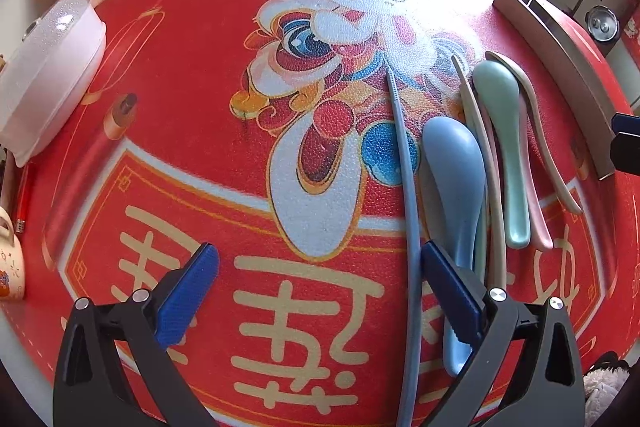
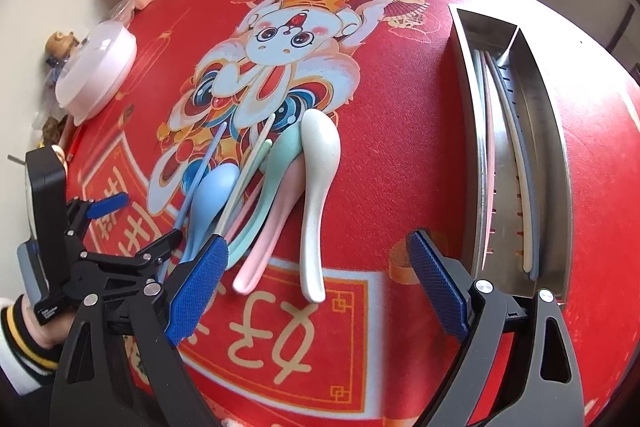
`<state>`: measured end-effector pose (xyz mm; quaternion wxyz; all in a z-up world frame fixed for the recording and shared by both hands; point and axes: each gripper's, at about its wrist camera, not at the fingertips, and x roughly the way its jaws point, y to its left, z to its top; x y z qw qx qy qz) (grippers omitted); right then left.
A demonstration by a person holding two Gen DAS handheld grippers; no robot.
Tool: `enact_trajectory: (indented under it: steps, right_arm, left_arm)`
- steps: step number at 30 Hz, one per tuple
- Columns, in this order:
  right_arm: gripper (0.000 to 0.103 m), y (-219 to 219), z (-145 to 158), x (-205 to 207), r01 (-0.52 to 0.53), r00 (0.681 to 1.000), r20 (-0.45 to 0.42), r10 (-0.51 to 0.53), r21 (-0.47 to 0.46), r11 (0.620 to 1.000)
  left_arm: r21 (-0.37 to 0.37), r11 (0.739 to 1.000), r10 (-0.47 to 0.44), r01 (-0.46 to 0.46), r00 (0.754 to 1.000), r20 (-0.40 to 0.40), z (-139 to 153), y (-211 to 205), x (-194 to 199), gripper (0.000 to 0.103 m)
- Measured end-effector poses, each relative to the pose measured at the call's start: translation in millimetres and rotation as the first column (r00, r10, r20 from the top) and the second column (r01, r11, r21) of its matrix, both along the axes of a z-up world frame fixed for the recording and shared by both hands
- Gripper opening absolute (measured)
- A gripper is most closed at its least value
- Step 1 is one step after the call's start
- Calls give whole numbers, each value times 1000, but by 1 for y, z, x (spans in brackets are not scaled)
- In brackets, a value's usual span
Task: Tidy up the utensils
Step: 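Move both tools back over the remaining spoons and chopsticks, then grasp the white spoon with the right gripper while the left gripper grasps a blue chopstick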
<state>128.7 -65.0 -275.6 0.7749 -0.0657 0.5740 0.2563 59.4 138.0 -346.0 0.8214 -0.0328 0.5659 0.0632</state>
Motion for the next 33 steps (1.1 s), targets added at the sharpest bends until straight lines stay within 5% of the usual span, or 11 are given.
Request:
enact_trajectory:
  steps: [5,8,15,16,18,21,33]
  right_arm:
    - [88,1,1,1,-11,1000,3,11,5,1000]
    - [88,0,0,2,-9,1000,-1,9,14,1000]
    - [88,3,-2,2,-47,999,-15,48,31,998]
    - [87,5,-1,1,-57,998,-12,58,30,998]
    - [60,6,-2,1,-63,998,-5,63,14,998]
    - [47,5,-5,2,-53,998,-16,53,3,999]
    - [28,21,-33,23,-37,994,-103,35,-19,999]
  left_arm:
    - [-3,999,-43,43,999,-21,1,-7,2,95]
    - [-6,996,-87,87,996,-12,6,-15,1,80]
    - [-49,983,-178,179,984,9,12,-31,3,9]
    - [-67,982,-174,175,985,13,12,-31,3,7]
    - [-105,983,-148,150,989,26,12,-26,4,7]
    - [-166,982,-87,92,996,38,12,-14,3,6]
    - [-282,959,36,-21,998,50,10,12,15,8]
